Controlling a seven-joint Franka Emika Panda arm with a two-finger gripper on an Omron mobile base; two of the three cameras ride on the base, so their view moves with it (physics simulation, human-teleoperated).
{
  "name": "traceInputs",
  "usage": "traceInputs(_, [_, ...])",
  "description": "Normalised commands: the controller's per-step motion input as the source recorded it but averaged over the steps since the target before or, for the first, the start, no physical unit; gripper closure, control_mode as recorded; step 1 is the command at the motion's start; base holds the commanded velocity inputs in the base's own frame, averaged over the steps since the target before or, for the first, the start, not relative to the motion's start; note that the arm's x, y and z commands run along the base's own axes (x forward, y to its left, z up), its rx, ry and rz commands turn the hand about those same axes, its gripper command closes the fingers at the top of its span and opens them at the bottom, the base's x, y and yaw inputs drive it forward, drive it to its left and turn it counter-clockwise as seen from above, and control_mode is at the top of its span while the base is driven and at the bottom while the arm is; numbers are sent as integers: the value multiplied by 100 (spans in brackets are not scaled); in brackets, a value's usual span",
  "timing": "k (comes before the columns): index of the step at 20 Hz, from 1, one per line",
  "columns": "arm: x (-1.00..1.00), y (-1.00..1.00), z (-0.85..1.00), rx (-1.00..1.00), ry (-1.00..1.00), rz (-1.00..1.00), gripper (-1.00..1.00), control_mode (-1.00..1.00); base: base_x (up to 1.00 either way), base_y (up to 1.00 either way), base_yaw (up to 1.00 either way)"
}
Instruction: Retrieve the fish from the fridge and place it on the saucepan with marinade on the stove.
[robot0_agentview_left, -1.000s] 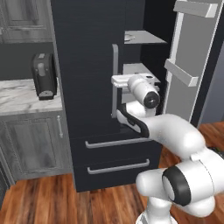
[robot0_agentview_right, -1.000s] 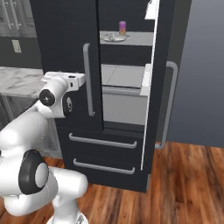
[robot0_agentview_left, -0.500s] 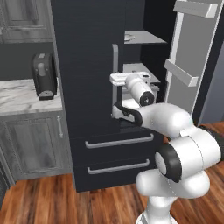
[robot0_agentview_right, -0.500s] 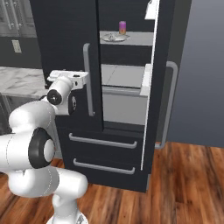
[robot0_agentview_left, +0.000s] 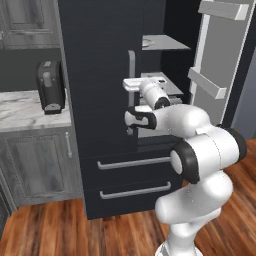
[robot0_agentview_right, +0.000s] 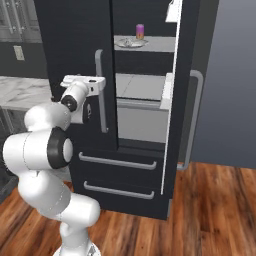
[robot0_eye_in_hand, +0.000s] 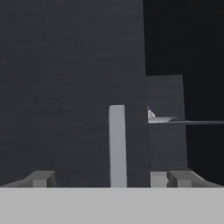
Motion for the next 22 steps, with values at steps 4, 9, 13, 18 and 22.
traceInputs(4, [48,0,0,0,-2,0,-100,-100,0,0,0])
traceInputs(9, [48,0,0,0,-1,0,-100,-100,0,0,0])
traceInputs(13, [47,0,0,0,0,0,-100,-100,0,0,0])
traceInputs(18, [48,0,0,0,0,0,-100,-100,0,0,0])
traceInputs(22, [43,0,0,0,0,0,-100,-100,0,0,0])
